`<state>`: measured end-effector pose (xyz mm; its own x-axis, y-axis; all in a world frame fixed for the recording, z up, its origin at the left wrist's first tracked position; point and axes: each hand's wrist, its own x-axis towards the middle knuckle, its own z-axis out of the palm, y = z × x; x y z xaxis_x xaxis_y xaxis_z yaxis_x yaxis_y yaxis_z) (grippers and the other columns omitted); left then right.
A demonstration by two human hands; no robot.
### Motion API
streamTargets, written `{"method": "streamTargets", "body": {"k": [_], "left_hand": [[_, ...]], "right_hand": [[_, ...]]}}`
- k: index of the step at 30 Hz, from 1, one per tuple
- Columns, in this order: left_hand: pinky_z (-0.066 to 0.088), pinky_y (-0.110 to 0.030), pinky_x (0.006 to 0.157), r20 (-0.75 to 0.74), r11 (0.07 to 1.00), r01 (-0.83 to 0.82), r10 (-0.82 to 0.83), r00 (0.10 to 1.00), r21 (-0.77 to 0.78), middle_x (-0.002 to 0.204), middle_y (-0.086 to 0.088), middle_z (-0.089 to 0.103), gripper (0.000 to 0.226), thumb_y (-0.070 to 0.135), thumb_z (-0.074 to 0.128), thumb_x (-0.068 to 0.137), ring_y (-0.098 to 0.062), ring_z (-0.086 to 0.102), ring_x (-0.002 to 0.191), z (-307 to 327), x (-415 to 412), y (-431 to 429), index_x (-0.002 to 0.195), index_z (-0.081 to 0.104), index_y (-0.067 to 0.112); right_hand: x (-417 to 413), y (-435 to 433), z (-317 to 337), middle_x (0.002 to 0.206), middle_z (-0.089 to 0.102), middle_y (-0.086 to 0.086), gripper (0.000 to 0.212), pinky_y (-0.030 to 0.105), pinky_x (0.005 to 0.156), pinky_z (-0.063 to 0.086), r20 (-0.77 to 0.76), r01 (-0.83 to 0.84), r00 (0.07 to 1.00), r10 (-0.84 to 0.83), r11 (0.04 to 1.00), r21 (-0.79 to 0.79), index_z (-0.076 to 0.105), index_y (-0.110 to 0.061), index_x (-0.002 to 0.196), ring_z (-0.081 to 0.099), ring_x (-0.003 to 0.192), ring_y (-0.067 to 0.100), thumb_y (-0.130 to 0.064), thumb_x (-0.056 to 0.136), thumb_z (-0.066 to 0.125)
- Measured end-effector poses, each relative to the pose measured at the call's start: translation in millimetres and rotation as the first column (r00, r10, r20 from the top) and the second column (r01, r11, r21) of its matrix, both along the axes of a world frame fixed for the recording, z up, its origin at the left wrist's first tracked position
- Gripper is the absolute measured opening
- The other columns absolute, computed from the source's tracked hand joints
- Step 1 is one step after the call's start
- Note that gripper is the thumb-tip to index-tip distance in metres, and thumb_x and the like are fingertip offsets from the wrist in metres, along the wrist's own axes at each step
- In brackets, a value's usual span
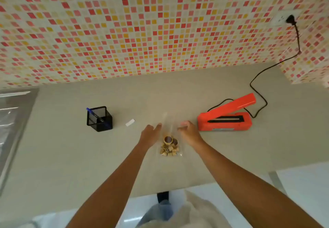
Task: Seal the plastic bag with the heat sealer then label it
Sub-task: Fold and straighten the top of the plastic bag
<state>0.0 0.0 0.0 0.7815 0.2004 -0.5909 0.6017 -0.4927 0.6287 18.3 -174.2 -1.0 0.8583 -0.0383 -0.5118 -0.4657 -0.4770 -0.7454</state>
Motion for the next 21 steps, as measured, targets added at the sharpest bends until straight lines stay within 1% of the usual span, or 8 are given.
{"method": "streamTargets", "body": {"k": [2, 4, 7, 9, 11, 14, 17, 21], "left_hand": [[0.047, -0.038, 0.09, -0.034, 0.997, -0.069, 0.068, 0.997, -0.02, 0.113, -0.017, 0.067, 0.07, 0.061, 0.042, 0.09, -0.033, 0.062, 0.105, -9, 5, 3, 0.111, 0.064, -0.002], [0.048, -0.037, 0.087, -0.057, 0.992, -0.103, 0.099, 0.993, -0.07, 0.106, -0.016, 0.068, 0.067, 0.062, 0.049, 0.084, -0.031, 0.064, 0.1, -24, 8, 4, 0.104, 0.067, 0.0], [0.047, -0.031, 0.069, -0.044, 0.978, -0.106, 0.1, 0.994, -0.178, 0.083, -0.009, 0.066, 0.037, 0.043, 0.062, 0.085, -0.022, 0.062, 0.077, -24, 4, -1, 0.082, 0.068, 0.007], [0.049, -0.031, 0.066, -0.014, 0.965, -0.114, 0.114, 0.993, -0.235, 0.084, -0.012, 0.07, 0.021, 0.027, 0.066, 0.086, -0.02, 0.062, 0.073, -24, 2, -3, 0.083, 0.072, 0.007], [0.05, -0.03, 0.067, 0.032, 0.951, -0.113, 0.128, 0.991, -0.287, 0.083, -0.009, 0.071, 0.013, 0.019, 0.066, 0.085, -0.018, 0.062, 0.073, -23, 0, -4, 0.085, 0.075, 0.01], [0.051, -0.021, 0.071, 0.082, 0.922, -0.111, 0.151, 0.985, -0.371, 0.086, 0.0, 0.074, 0.012, 0.011, 0.066, 0.086, -0.009, 0.065, 0.075, -17, -5, -8, 0.088, 0.077, 0.014], [0.05, -0.013, 0.073, 0.179, 0.892, -0.102, 0.199, 0.964, -0.441, 0.091, 0.005, 0.076, 0.012, 0.011, 0.068, 0.09, -0.003, 0.067, 0.08, -7, -8, -10, 0.094, 0.078, 0.015], [0.051, -0.016, 0.082, 0.289, 0.853, -0.058, 0.239, 0.927, -0.519, 0.098, 0.005, 0.077, 0.014, 0.008, 0.068, 0.09, -0.007, 0.069, 0.092, -1, -10, -4, 0.098, 0.077, 0.013]], "right_hand": [[-1, 2, -8, 0.122, 0.063, 0.01, 0.044, 0.033, 0.098, 0.044, -0.06, 0.04, 0.997, -0.041, 0.999, -0.016, 0.058, -0.004, 0.127, 0.059, 0.116, 0.027, -0.016, 0.086, 0.069], [-7, 3, -16, 0.119, 0.063, 0.008, 0.045, 0.032, 0.095, 0.044, -0.103, 0.073, 0.992, -0.074, 0.997, -0.008, 0.058, -0.004, 0.126, 0.059, 0.115, 0.027, -0.013, 0.084, 0.071], [-7, 1, -28, 0.114, 0.067, 0.01, 0.044, 0.036, 0.094, 0.049, -0.095, 0.182, 0.979, -0.181, 0.983, 0.008, 0.061, -0.007, 0.12, 0.063, 0.109, 0.028, -0.01, 0.078, 0.074], [-4, -3, -32, 0.109, 0.07, 0.01, 0.04, 0.038, 0.093, 0.051, -0.121, 0.195, 0.975, -0.189, 0.98, 0.04, 0.067, -0.008, 0.114, 0.066, 0.104, 0.027, -0.009, 0.074, 0.074], [-6, -6, -32, 0.101, 0.075, 0.013, 0.034, 0.036, 0.088, 0.053, -0.138, 0.155, 0.981, -0.137, 0.98, 0.127, 0.075, -0.008, 0.102, 0.069, 0.096, 0.025, -0.011, 0.068, 0.073], [-8, -11, -22, 0.091, 0.076, 0.012, 0.013, 0.027, 0.079, 0.051, -0.042, 0.091, 0.996, -0.083, 0.969, 0.23, 0.078, -0.007, 0.092, 0.066, 0.083, 0.014, -0.003, 0.081, 0.073], [-9, -21, -12, 0.084, 0.075, 0.004, 0.006, 0.017, 0.075, 0.049, 0.078, 0.052, 0.994, -0.076, 0.96, 0.274, 0.078, -0.006, 0.091, 0.064, 0.076, 0.002, -0.006, 0.088, 0.072], [-12, -34, -1, 0.089, 0.078, -0.008, 0.011, 0.014, 0.081, 0.05, 0.151, 0.059, 0.981, -0.12, 0.93, 0.363, 0.077, -0.022, 0.089, 0.069, 0.087, 0.004, -0.012, 0.089, 0.073]]}}
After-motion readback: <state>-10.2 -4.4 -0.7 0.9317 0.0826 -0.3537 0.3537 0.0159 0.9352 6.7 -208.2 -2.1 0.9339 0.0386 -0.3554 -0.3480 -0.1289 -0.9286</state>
